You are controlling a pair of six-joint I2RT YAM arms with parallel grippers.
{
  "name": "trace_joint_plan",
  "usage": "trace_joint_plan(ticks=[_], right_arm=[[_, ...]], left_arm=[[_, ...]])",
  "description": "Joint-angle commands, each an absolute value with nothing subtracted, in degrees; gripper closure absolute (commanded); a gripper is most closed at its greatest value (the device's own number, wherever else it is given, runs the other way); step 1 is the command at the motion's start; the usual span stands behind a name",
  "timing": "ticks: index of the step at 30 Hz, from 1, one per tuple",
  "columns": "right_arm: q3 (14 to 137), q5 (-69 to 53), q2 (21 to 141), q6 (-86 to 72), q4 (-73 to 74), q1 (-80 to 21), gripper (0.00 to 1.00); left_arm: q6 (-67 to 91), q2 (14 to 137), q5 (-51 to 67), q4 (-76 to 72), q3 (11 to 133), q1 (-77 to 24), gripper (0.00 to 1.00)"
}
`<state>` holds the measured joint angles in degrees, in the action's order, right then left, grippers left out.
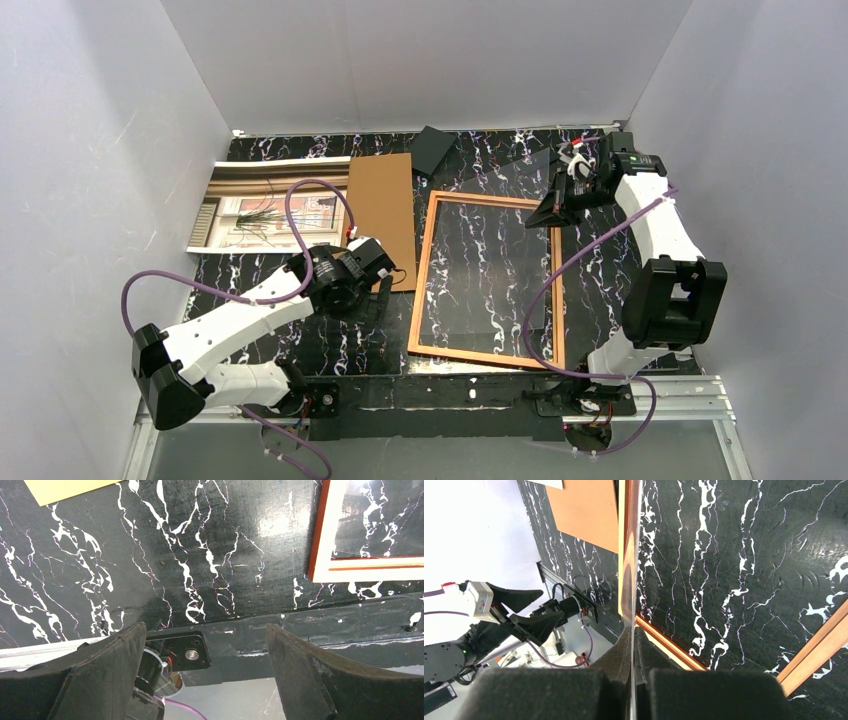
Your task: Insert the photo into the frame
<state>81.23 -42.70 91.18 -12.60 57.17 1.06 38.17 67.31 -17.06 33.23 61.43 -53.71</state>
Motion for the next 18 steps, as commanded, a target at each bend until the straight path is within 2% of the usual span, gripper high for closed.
trace_joint_plan(ticks=[1, 11, 18], right_arm=[[84.4, -44.8, 91.1, -10.4, 58.1, 1.1, 0.99], [87.8, -45.4, 93.7, -6.1, 63.4, 1.0, 0.99], [87.0, -47.7, 93.1, -7.5, 61.9, 0.4, 0.99]], left_arm=[[38.6, 68.2, -16.9, 38.5, 60.1, -53.6, 0.11], [38.4, 68.4, -16.4, 38.4, 59.7, -53.5, 0.12], [38.3, 68.9, -16.1, 37.8, 59.3, -53.5, 0.12]])
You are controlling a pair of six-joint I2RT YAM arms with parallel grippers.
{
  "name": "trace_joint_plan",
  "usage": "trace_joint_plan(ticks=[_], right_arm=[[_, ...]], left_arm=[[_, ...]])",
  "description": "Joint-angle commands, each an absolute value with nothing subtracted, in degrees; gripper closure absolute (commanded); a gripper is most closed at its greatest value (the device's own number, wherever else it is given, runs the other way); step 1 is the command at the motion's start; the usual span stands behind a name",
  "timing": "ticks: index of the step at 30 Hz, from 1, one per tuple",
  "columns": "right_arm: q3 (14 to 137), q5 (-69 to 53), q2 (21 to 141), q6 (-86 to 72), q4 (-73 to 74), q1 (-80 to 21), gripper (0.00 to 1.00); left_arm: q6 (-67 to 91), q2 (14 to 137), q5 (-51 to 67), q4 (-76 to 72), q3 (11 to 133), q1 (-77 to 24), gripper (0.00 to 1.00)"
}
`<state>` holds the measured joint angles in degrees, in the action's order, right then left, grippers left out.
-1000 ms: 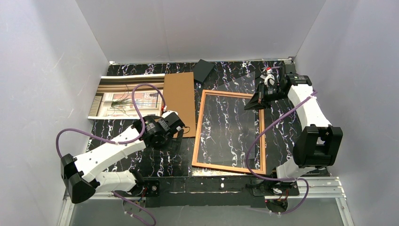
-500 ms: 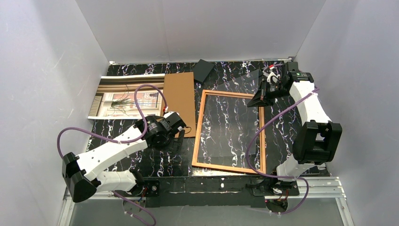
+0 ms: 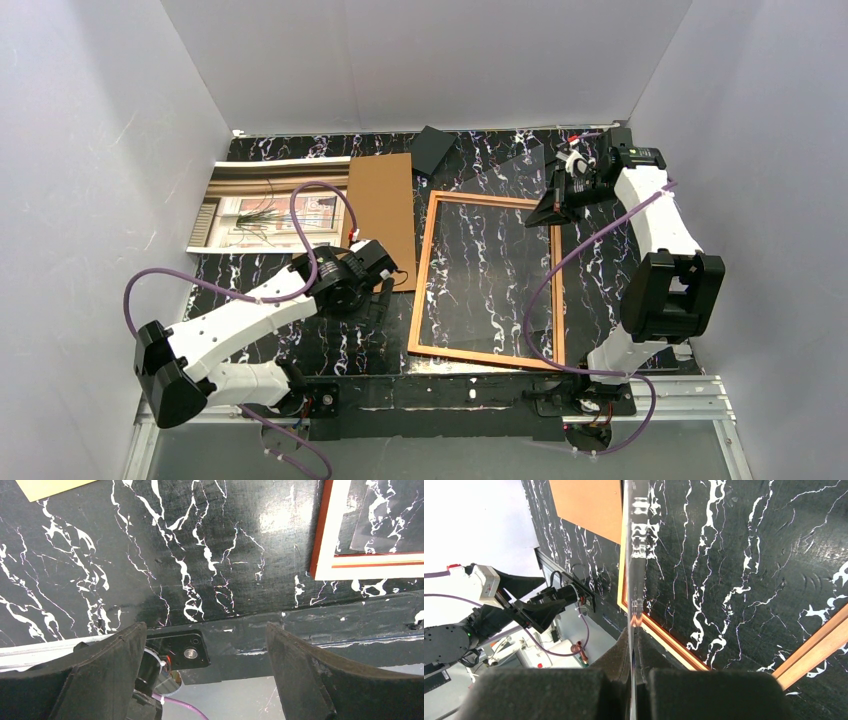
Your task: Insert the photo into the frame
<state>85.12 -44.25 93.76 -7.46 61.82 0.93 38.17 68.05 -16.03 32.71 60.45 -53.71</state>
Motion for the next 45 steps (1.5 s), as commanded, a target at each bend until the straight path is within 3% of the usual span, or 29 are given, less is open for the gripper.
trace_joint_plan(ticks=[1, 23, 32, 45], right_arm=[[87.0, -48.5, 93.0, -8.3, 61.5, 0.4, 0.99], [90.5, -51.1, 96.1, -17.9, 58.3, 0.2, 0.99], [92.5, -52.5, 97.1, -20.4, 58.3, 0.4, 0.99], [86.3, -52.7, 95.7, -22.1, 54.0, 1.3, 0.99]], left_arm=[[38.2, 69.2, -16.0, 37.8, 59.3, -53.5, 0.12], [37.9, 72.6, -14.9, 35.8, 59.5, -53.6, 0.14], [34.5, 75.0, -14.0, 22.2, 57.5, -53.5, 0.28], [31.9, 81.8, -13.4, 11.3, 58.9, -52.6, 0.27]])
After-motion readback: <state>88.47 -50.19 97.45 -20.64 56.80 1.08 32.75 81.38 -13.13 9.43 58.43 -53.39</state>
